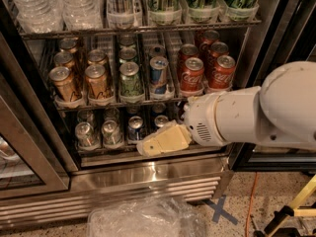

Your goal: Pick green can from middle shelf of fridge

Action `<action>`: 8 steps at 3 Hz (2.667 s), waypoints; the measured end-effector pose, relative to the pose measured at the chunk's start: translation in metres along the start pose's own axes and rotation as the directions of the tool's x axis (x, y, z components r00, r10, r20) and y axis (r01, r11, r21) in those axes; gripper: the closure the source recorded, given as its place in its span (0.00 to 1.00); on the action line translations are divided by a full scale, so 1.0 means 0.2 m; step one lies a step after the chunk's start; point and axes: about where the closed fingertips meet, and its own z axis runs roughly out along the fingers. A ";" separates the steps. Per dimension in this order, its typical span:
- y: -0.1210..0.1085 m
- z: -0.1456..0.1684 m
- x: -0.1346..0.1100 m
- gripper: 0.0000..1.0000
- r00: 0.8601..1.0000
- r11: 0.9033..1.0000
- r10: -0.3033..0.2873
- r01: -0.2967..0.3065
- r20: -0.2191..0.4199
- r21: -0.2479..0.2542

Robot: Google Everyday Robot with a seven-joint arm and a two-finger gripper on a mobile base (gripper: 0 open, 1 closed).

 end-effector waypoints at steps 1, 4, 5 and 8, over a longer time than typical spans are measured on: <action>0.00 0.01 -0.15 0.00 0.991 0.997 0.014 -0.023 0.132 0.069; 0.03 0.04 -0.37 0.00 0.975 0.997 0.008 -0.025 0.224 0.073; 0.11 0.16 -0.36 0.00 0.971 0.997 -0.001 -0.017 0.240 0.070; 0.21 0.56 -0.34 0.00 0.954 0.988 -0.056 0.011 0.295 0.152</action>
Offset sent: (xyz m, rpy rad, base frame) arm 0.0530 0.0641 0.0872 0.1916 -0.2118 -0.0833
